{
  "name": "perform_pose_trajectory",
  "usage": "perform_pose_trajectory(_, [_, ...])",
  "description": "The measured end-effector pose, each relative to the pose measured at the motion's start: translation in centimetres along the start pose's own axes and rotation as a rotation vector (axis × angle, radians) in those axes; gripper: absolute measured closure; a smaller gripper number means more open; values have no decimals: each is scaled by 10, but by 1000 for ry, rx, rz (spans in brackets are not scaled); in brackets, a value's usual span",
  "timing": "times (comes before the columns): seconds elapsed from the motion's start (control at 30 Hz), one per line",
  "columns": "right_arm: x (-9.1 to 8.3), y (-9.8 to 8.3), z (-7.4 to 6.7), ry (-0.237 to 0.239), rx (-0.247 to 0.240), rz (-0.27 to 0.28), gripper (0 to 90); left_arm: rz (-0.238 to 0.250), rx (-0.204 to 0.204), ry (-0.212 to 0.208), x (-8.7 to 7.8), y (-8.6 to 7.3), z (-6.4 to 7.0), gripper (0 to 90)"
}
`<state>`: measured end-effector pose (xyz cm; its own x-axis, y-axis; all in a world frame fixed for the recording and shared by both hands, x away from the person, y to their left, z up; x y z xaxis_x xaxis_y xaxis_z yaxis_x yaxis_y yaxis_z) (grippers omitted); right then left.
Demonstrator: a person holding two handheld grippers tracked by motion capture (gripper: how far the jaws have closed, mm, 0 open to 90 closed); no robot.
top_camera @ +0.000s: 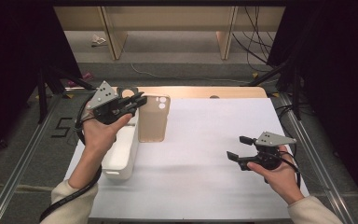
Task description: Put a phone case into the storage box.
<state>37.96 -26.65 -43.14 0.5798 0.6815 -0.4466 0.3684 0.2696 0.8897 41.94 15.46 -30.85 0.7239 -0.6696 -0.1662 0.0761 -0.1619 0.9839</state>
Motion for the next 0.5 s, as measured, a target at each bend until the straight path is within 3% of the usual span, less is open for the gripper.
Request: perform_pose_trajectory(0.5, [0,0,1,-5,4,2,202,9,8,43,-5,10,-29,804])
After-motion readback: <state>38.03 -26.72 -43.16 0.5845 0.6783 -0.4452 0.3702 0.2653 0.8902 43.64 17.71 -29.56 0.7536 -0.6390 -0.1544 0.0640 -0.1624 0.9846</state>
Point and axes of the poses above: each handheld gripper's, and its own axes: x roughly forward along the jaws, y roughly out of its top, z roughly to its right, the point moved 2 cm from there along x, roughly forward along the jaws, and after that the axes turned 3 degrees about x, right-handed, at the moved point
